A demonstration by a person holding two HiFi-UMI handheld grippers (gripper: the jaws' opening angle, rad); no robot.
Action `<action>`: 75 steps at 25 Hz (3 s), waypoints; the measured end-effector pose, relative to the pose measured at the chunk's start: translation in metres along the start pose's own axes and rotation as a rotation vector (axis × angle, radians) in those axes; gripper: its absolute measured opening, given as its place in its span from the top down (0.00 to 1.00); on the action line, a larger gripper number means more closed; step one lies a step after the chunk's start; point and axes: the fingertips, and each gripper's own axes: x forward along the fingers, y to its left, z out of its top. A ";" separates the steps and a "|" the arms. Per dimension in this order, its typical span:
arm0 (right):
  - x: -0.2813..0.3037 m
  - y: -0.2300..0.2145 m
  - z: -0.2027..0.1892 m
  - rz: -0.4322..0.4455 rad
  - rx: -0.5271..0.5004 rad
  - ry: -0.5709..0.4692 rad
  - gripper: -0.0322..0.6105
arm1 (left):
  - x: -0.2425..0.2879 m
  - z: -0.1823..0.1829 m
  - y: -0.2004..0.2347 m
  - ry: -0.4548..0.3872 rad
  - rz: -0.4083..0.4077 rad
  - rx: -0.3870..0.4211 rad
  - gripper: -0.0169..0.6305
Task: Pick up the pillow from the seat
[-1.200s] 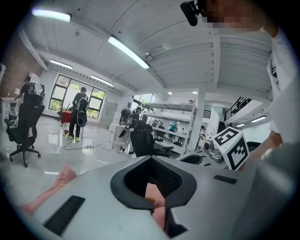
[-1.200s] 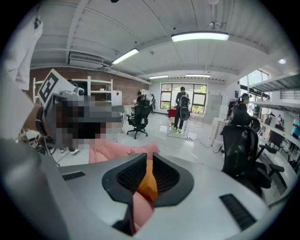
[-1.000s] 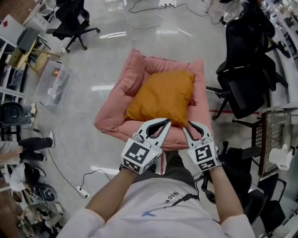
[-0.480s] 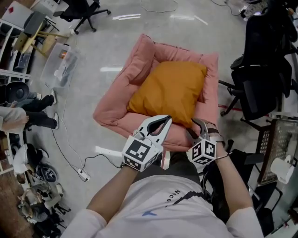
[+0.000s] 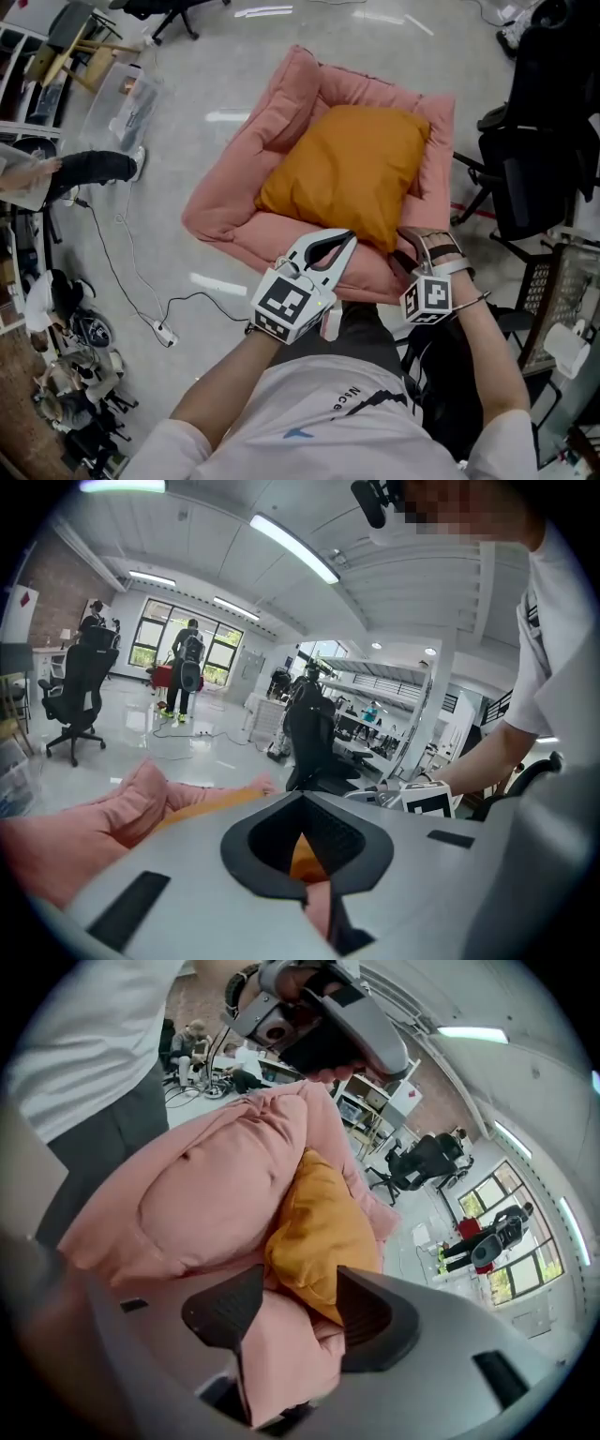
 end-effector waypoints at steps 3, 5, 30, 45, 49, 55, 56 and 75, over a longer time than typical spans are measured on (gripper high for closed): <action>0.015 0.000 0.004 -0.013 -0.013 -0.027 0.57 | 0.002 -0.004 0.000 0.011 0.003 -0.007 0.96; 0.024 -0.003 0.008 -0.038 -0.022 -0.048 0.55 | 0.004 -0.005 0.001 0.017 0.007 -0.004 0.96; 0.016 -0.063 0.042 -0.132 0.134 -0.180 0.88 | -0.017 0.011 0.015 -0.022 0.060 -0.020 0.96; -0.074 -0.186 0.099 -0.306 0.284 -0.277 0.89 | -0.052 0.094 0.012 -0.200 0.074 0.048 0.96; -0.102 -0.202 0.115 -0.325 0.292 -0.288 0.89 | -0.063 0.130 0.004 -0.268 0.063 0.080 0.96; -0.148 -0.221 0.139 -0.359 0.323 -0.303 0.89 | -0.085 0.172 0.000 -0.314 0.063 0.078 0.96; -0.158 -0.227 0.142 -0.374 0.332 -0.312 0.89 | -0.088 0.178 -0.001 -0.317 0.062 0.081 0.96; -0.298 -0.311 0.200 -0.570 0.347 -0.383 0.89 | -0.121 0.303 -0.052 -0.441 -0.041 0.212 0.96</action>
